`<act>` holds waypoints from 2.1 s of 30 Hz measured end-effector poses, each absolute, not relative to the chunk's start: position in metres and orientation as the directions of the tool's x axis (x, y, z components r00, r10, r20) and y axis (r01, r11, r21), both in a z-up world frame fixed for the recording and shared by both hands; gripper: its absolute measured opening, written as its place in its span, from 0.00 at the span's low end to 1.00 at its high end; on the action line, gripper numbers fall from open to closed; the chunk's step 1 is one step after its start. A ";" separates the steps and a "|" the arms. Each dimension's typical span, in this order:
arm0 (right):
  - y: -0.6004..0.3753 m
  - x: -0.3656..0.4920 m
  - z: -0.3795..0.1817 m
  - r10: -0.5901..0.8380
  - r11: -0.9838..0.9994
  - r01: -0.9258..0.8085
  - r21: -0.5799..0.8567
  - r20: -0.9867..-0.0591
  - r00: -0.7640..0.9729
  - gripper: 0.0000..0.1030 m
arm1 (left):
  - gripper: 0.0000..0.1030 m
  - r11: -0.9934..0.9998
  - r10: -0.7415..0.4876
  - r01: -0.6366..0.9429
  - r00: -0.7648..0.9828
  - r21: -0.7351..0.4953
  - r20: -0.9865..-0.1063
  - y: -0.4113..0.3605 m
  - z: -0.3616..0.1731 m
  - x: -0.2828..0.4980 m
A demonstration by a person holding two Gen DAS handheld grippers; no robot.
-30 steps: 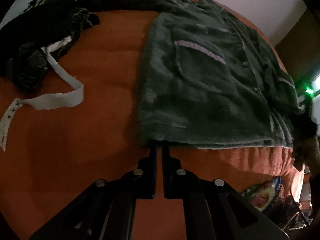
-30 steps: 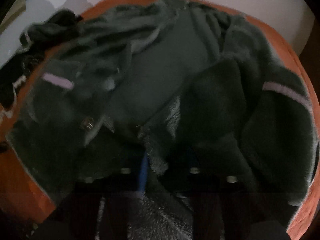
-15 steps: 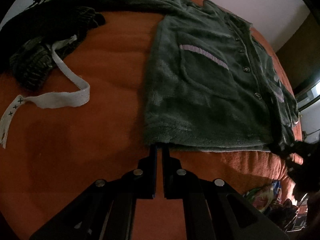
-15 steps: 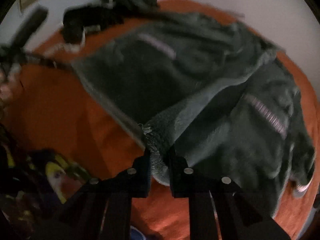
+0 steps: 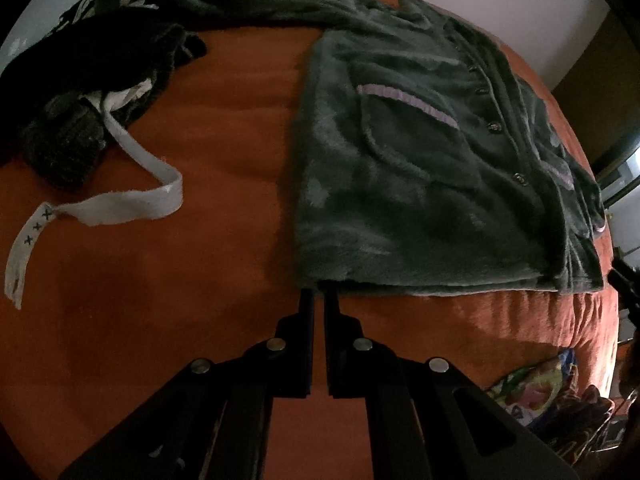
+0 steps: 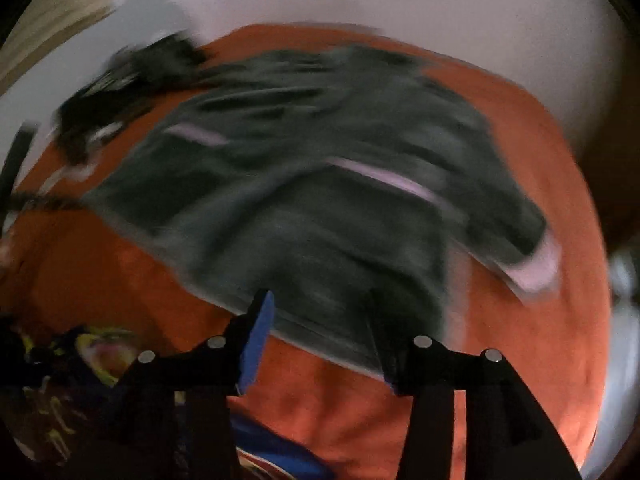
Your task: Fold clothes
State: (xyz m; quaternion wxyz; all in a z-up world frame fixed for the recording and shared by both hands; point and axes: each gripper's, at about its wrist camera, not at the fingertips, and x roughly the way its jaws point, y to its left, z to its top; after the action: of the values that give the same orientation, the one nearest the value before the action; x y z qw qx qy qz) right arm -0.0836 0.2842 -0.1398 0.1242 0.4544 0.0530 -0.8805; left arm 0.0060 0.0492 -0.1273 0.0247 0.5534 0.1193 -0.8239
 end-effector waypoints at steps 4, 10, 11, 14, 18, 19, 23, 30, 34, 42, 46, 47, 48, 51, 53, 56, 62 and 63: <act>0.354 -0.070 -0.169 -0.136 -0.990 0.030 0.141 -0.847 -0.514 0.51 | 0.05 -0.963 0.104 0.193 -0.370 -0.186 -0.923 0.045 -0.138 0.005; 0.373 -0.057 -0.191 -0.199 -0.969 -0.023 0.246 -0.831 -0.520 0.51 | 0.05 -0.961 0.090 0.213 -0.362 -0.177 -0.928 0.045 -0.151 0.003; 0.371 -0.059 -0.191 -0.205 -0.966 -0.022 0.257 -0.818 -0.537 0.51 | 0.05 -0.963 0.083 0.209 -0.360 -0.167 -0.929 0.046 -0.150 0.003; 0.365 -0.067 -0.192 -0.195 -0.968 -0.019 0.249 -0.800 -0.567 0.51 | 0.05 -0.968 0.067 0.204 -0.358 -0.148 -0.931 0.050 -0.148 0.005; 0.358 -0.083 -0.204 -0.151 -0.979 -0.029 0.202 -0.815 -0.559 0.23 | 0.05 -0.969 0.057 0.206 -0.346 -0.135 -0.936 0.051 -0.147 0.006; 0.358 -0.084 -0.203 -0.141 -0.980 -0.039 0.196 -0.814 -0.564 0.16 | 0.05 -0.969 0.054 0.208 -0.343 -0.132 -0.938 0.051 -0.146 0.006; 0.358 -0.075 -0.198 -0.147 -0.978 -0.032 0.205 -0.794 -0.590 0.15 | 0.05 -0.966 0.051 0.222 -0.335 -0.131 -0.941 0.053 -0.143 0.008; 0.368 -0.069 -0.212 -0.172 -0.972 -0.034 0.234 -0.801 -0.574 0.22 | 0.05 -0.984 0.114 0.080 -0.390 -0.157 -0.914 0.098 -0.096 -0.007; 0.371 -0.063 -0.210 -0.173 -0.968 -0.039 0.246 -0.778 -0.604 0.18 | 0.05 -0.973 0.231 -0.120 -0.397 -0.199 -0.888 0.160 -0.066 -0.027; 0.370 -0.057 -0.200 -0.128 -0.972 -0.068 0.225 -0.752 -0.647 0.07 | 0.05 -0.899 0.417 -0.242 -0.213 -0.365 -0.884 0.256 -0.096 -0.057; 0.362 -0.057 -0.203 -0.093 -0.984 -0.062 0.170 -0.771 -0.630 0.07 | 0.05 -0.897 0.418 -0.240 -0.190 -0.370 -0.889 0.271 -0.106 -0.054; 0.364 -0.058 -0.203 -0.096 -0.981 -0.071 0.180 -0.772 -0.628 0.09 | 0.05 -0.901 0.412 -0.229 -0.186 -0.368 -0.892 0.273 -0.109 -0.058; 0.366 -0.059 -0.202 -0.096 -0.978 -0.083 0.189 -0.773 -0.627 0.11 | 0.05 -0.906 0.404 -0.218 -0.184 -0.363 -0.896 0.274 -0.111 -0.062; 0.370 -0.063 -0.198 -0.085 -0.976 -0.101 0.192 -0.767 -0.635 0.24 | 0.05 -0.916 0.387 -0.195 -0.196 -0.351 -0.901 0.271 -0.111 -0.064; 0.365 -0.069 -0.199 -0.067 -0.983 -0.091 0.158 -0.776 -0.627 0.24 | 0.05 -0.925 0.367 -0.188 -0.218 -0.330 -0.904 0.268 -0.108 -0.064; 0.360 -0.070 -0.197 -0.058 -0.987 -0.076 0.140 -0.762 -0.645 0.24 | 0.05 -0.936 0.335 -0.204 -0.264 -0.287 -0.904 0.270 -0.095 -0.062; 0.356 -0.077 -0.198 -0.081 -0.991 -0.023 0.131 -0.731 -0.678 0.07 | 0.05 -0.935 0.320 -0.238 -0.236 -0.264 -0.918 0.281 -0.101 -0.072; 0.355 -0.077 -0.196 -0.085 -0.993 -0.004 0.120 -0.727 -0.681 0.05 | 0.05 -0.935 0.322 -0.232 -0.227 -0.270 -0.919 0.282 -0.107 -0.073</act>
State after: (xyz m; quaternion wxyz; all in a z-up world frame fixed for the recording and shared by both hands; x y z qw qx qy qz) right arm -0.0768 0.3551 -0.1963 0.0224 0.3986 -0.0558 -0.9152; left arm -0.0731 0.2822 -0.1069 -0.1769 0.5961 0.0379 -0.7822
